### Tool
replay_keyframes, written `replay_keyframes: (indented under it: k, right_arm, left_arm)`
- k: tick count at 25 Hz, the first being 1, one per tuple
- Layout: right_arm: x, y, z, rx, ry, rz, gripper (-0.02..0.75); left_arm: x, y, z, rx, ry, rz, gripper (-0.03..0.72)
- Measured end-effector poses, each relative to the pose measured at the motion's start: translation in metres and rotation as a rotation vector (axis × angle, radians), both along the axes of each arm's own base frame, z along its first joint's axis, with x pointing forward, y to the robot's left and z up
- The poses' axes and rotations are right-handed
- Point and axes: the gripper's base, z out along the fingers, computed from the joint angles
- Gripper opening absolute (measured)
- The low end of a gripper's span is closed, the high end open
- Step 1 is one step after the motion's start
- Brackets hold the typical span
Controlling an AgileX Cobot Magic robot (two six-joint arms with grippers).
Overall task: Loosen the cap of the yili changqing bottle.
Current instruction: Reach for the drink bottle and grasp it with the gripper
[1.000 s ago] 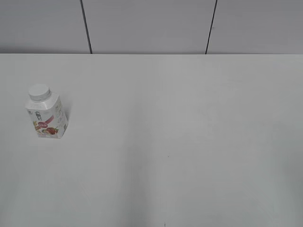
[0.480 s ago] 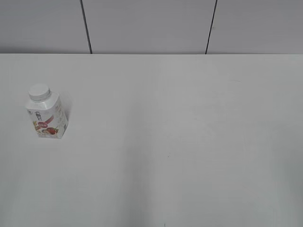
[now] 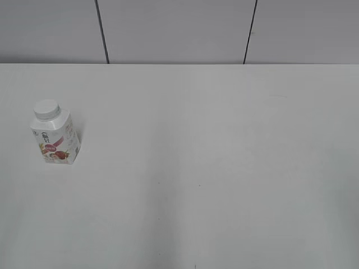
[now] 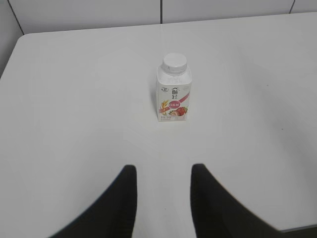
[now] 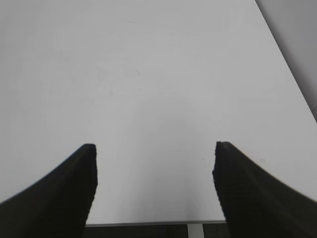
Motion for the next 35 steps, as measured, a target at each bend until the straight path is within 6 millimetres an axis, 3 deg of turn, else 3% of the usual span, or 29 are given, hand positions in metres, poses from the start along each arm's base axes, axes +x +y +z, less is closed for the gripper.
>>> replay_keyframes:
  k: [12, 14, 18, 21, 28, 35]
  right_arm:
    - [0.0, 0.0, 0.0, 0.0, 0.0, 0.0, 0.577]
    - [0.0, 0.0, 0.0, 0.0, 0.0, 0.0, 0.577]
    - [0.0, 0.0, 0.0, 0.0, 0.0, 0.0, 0.577]
    - [0.0, 0.0, 0.0, 0.0, 0.0, 0.0, 0.577]
    - [0.0, 0.0, 0.0, 0.0, 0.0, 0.0, 0.577]
    - [0.0, 0.0, 0.0, 0.0, 0.0, 0.0, 0.577]
  left_arm:
    - [0.0, 0.0, 0.0, 0.001, 0.0, 0.001, 0.248]
    - [0.002, 0.0, 0.0, 0.0, 0.011, 0.001, 0.302]
    - [0.008, 0.0, 0.0, -0.001, 0.046, 0.001, 0.531]
    - [0.01, 0.0, 0.0, -0.001, 0.06, 0.001, 0.606]
    - [0.011, 0.0, 0.005, -0.001, 0.035, 0.002, 0.573]
    - [0.026, 0.002, 0.031, -0.001, -0.306, 0.018, 0.573]
